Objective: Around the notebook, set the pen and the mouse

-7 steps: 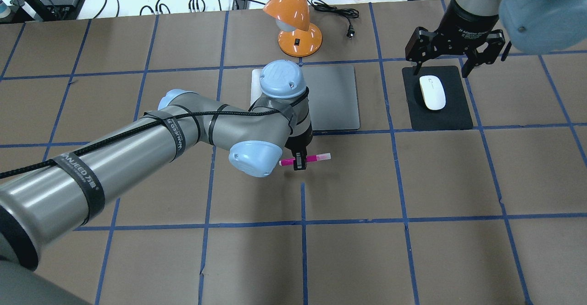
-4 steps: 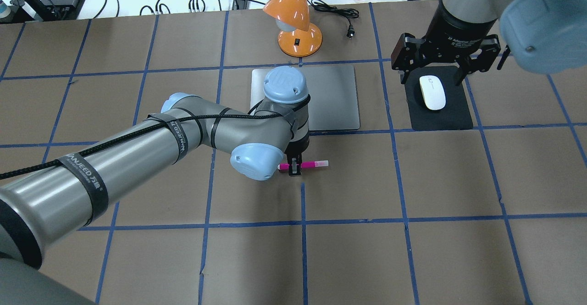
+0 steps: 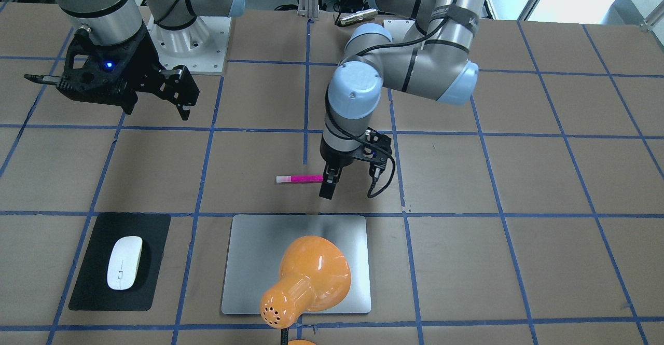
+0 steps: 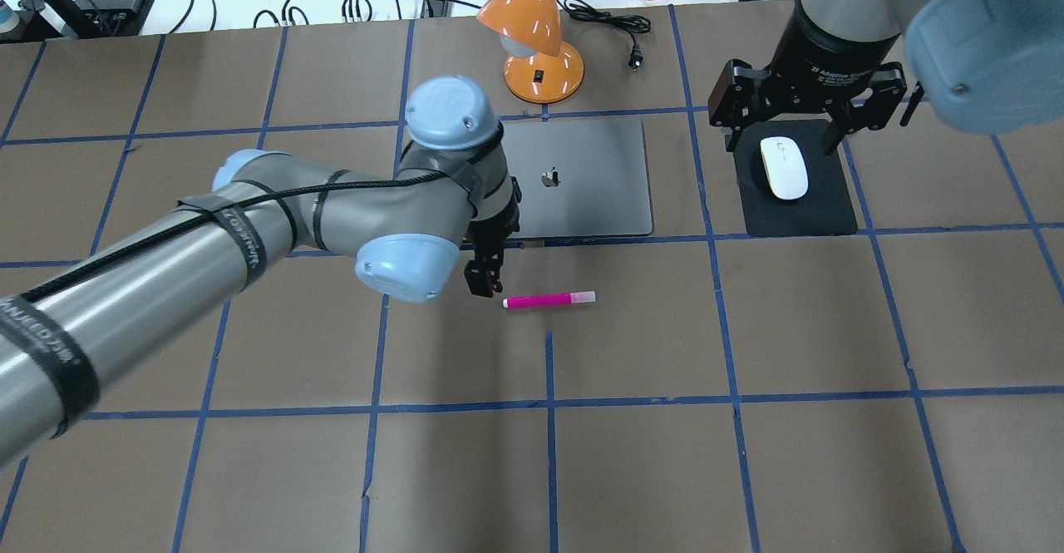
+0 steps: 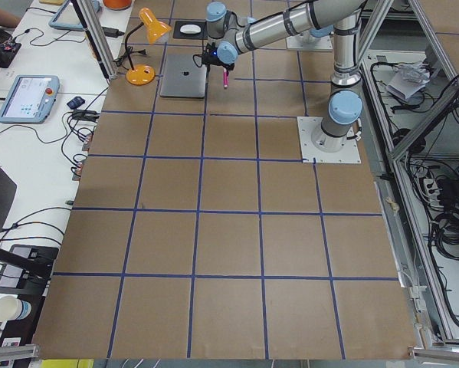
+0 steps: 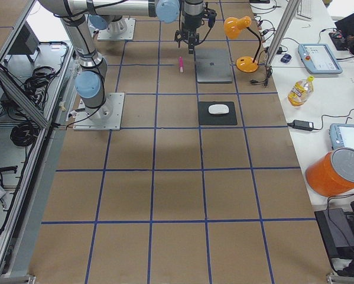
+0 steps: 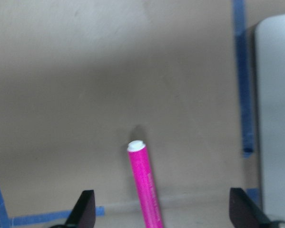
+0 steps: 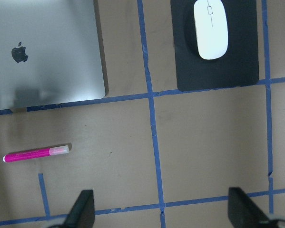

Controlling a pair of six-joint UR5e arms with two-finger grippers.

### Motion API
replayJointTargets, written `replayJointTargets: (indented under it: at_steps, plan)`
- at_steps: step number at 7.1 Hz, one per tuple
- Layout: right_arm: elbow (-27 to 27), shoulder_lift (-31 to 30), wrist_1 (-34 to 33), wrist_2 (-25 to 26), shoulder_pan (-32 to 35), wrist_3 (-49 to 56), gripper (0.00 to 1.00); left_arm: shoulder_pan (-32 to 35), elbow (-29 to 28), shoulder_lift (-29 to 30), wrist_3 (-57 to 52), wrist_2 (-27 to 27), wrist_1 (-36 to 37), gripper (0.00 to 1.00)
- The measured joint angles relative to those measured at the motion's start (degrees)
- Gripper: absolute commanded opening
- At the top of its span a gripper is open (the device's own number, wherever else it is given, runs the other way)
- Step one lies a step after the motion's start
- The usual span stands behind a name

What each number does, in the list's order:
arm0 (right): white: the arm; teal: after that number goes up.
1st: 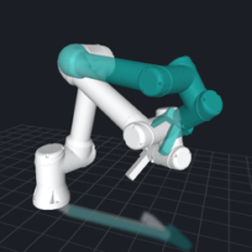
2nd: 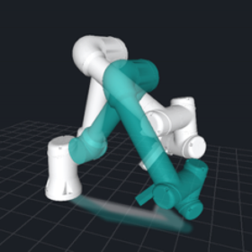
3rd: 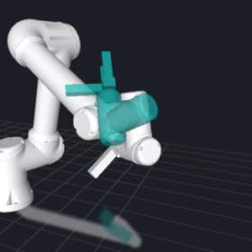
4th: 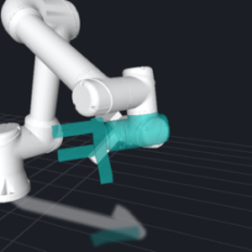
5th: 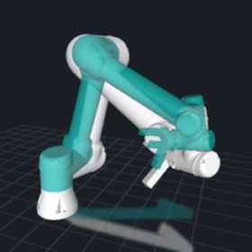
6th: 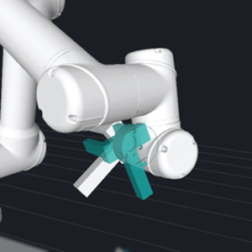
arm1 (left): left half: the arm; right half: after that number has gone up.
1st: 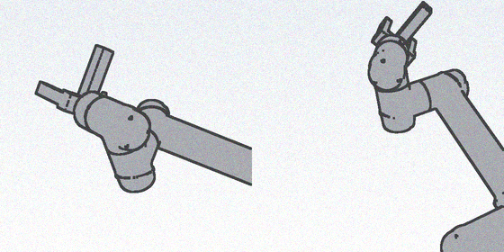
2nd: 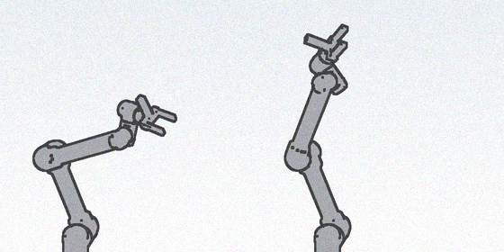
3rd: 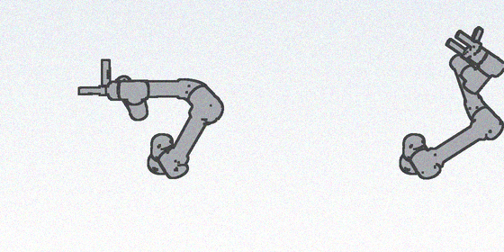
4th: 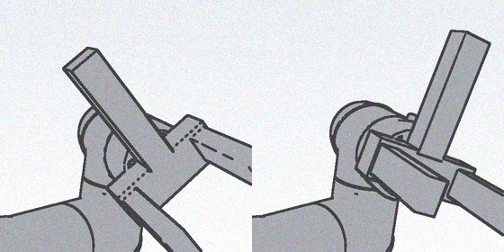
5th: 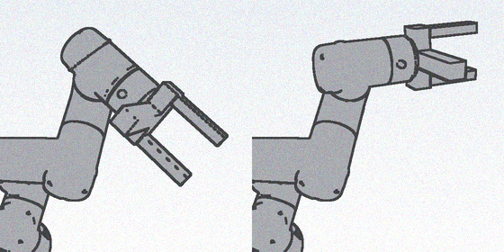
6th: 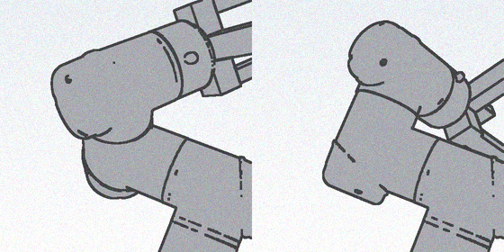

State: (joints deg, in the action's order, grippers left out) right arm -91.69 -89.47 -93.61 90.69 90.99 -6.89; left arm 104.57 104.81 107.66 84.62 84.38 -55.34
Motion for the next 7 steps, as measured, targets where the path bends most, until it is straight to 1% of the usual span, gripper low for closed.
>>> replayJointTargets:
  at_steps: [1,2,4,5,7]
  plan:
    - [0.0,0.1,0.0,0.0,0.0,0.0,1.00,-5.1,0.0,-3.5,-10.6,-3.3,-1.7,1.00]
    - [0.2,0.2,0.0,0.0,0.0,0.0,1.00,-9.4,-0.1,-6.9,-20.4,-4.9,-4.8,1.00]
    - [0.4,0.3,-0.1,-0.1,0.1,0.0,1.00,-16.0,-0.6,-11.7,-38.0,-5.3,-11.6,1.00]
    - [0.5,0.3,-0.1,-0.1,0.0,0.0,1.00,-18.3,-1.1,-13.6,-47.6,-4.4,-14.4,1.00]
    - [0.6,0.4,-0.1,0.0,0.0,0.0,1.00,-19.6,-3.9,-16.2,-64.0,0.3,-21.4,1.00]
